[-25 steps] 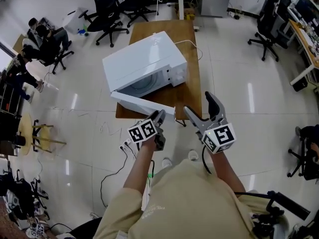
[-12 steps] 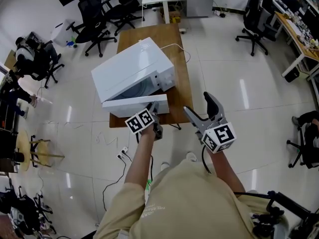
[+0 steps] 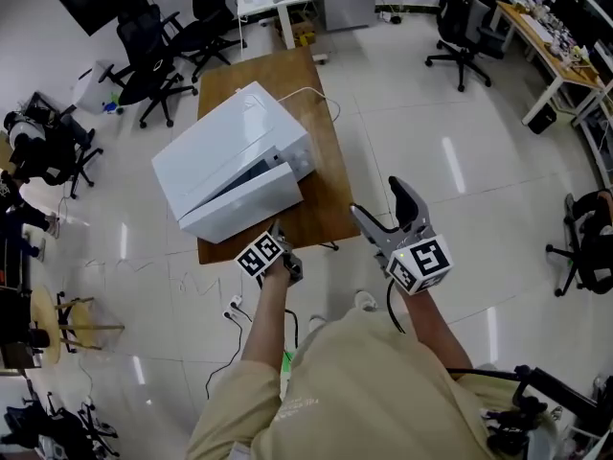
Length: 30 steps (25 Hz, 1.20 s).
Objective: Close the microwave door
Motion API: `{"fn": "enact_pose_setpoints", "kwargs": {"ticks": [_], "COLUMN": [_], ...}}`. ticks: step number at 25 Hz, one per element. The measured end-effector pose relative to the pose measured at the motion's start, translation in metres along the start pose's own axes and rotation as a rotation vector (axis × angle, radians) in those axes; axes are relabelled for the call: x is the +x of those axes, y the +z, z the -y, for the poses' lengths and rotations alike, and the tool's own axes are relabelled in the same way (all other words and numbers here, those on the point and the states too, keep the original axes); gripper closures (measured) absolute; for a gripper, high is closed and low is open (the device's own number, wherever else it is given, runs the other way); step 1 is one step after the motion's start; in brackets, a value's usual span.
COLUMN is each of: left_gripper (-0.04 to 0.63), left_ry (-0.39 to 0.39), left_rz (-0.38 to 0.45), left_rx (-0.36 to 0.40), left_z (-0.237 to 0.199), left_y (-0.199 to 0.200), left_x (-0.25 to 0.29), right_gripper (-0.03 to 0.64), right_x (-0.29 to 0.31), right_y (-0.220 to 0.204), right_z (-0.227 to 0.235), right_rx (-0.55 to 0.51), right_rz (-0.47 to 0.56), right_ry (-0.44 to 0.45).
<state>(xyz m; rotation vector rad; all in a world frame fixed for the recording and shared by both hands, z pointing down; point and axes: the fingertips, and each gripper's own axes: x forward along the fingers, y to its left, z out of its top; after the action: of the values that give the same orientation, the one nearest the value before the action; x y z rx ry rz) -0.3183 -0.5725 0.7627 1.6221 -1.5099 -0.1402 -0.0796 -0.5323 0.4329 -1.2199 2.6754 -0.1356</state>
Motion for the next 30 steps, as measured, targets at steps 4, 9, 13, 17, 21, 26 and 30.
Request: {"fn": "enact_pose_setpoints", "kwargs": {"ticks": [4, 9, 13, 17, 21, 26, 30], "left_gripper": [0.563, 0.489, 0.404, 0.354, 0.276, 0.275, 0.275], "left_ry": [-0.107, -0.111, -0.048, -0.077, -0.111, -0.199, -0.236], "left_rz": [0.094, 0.148, 0.129, -0.022, 0.054, 0.257, 0.488], "left_rx": [0.041, 0.014, 0.006, -0.111, 0.037, 0.333, 0.626], "left_z": [0.053, 0.061, 0.040, 0.019, 0.034, 0.109, 0.172], "left_y": [0.050, 0.095, 0.131, 0.110, 0.099, 0.104, 0.106], "left_x": [-0.001, 0.015, 0.031, 0.062, 0.053, -0.036, -0.145], "right_gripper": [0.231, 0.231, 0.232, 0.231, 0.232, 0.232, 0.230], "right_x": [0.004, 0.005, 0.011, 0.010, 0.000, -0.003, -0.013], "right_y": [-0.003, -0.007, -0.003, -0.001, -0.011, -0.019, -0.037], "right_z": [-0.003, -0.010, -0.011, -0.011, -0.011, -0.012, -0.036], "right_rx": [0.001, -0.013, -0.018, -0.025, -0.021, 0.006, -0.002], "right_rz": [-0.008, -0.002, -0.013, -0.019, -0.033, -0.019, 0.034], "right_ry": [0.003, 0.017, 0.001, -0.004, -0.010, 0.035, 0.088]}}
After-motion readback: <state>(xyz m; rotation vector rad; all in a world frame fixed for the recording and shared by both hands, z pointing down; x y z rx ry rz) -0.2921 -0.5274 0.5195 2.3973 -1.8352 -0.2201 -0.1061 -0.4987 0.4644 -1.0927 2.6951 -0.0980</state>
